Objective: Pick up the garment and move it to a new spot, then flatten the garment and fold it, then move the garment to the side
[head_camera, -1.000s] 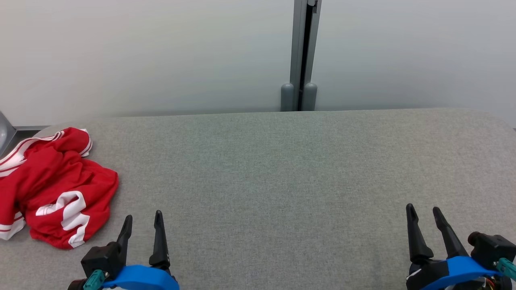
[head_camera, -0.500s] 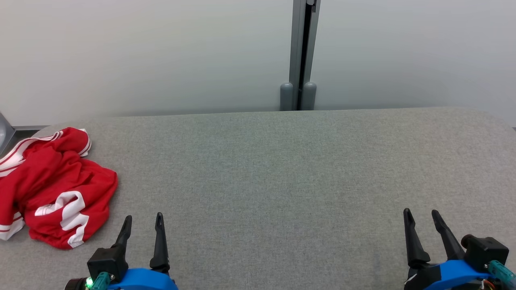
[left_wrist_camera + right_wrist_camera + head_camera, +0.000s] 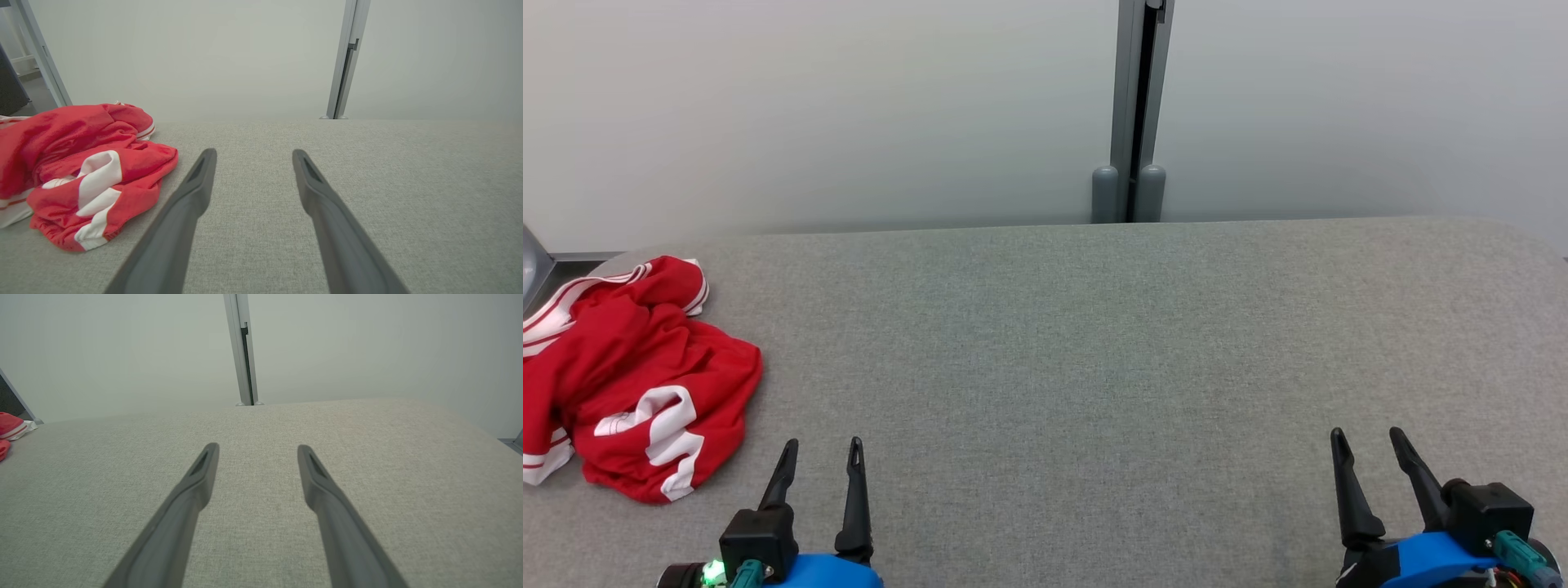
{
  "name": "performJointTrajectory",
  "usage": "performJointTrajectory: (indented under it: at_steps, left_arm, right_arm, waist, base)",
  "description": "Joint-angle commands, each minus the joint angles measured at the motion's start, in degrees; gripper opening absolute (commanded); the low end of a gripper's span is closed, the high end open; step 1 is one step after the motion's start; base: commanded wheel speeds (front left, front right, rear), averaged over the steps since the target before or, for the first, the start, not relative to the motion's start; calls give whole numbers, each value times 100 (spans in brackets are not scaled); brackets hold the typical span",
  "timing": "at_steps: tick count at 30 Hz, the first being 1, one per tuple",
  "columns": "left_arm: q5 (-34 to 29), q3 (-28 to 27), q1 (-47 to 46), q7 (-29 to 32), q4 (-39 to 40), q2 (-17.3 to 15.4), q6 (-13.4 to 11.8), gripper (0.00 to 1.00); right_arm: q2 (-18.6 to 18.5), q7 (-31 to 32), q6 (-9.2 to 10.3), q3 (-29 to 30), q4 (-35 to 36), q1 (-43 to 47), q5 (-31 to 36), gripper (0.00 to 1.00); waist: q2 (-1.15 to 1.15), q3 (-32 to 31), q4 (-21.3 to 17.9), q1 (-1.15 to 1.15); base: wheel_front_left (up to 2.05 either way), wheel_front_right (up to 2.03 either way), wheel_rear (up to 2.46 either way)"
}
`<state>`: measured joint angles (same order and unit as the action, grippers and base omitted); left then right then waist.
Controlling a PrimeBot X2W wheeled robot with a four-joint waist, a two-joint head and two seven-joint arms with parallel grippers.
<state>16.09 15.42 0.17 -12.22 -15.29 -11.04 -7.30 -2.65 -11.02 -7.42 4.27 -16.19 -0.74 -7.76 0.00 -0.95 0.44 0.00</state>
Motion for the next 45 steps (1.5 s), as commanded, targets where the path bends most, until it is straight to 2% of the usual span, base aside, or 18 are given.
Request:
performJointTrajectory:
  at_steps: [1,15,19,27,28,38,45]
  left_arm:
    - [-30,0,55,-49,9,-41,-34,100]
    - [250,-71,70,-77,39,50,-11,100]
    - [255,-29,22,-61,41,24,29,100]
    - [235,-15,-21,-72,99,-55,-12,100]
    - [235,-15,-21,-72,99,-55,-12,100]
    - [276,-56,115,-15,259,-144,-114,100]
    - [298,-64,181,-12,329,-198,-149,100]
  right_arm:
    - [-42,-38,-12,5,-25,52,69,100]
    - [-40,-115,-12,14,-99,16,-35,100]
    - [-39,-122,-13,64,-99,67,-37,100]
    - [-37,-110,-13,156,4,65,-1,100]
    - [-37,-110,-13,156,4,65,-1,100]
    - [-36,-136,-8,141,-22,66,-32,100]
    - [-37,-167,-8,-13,-55,65,-91,100]
  waist:
    - [0,4,-4,0]
    - [0,3,2,0]
    - [0,-3,116,0]
    - [0,17,839,0]
    - [0,17,839,0]
    - [0,50,1877,0]
    - [0,20,2339,0]
  base:
    - [0,0,0]
    - [0,0,0]
    - [0,0,0]
    - [0,0,0]
    - [0,0,0]
    - [0,0,0]
    - [0,0,0]
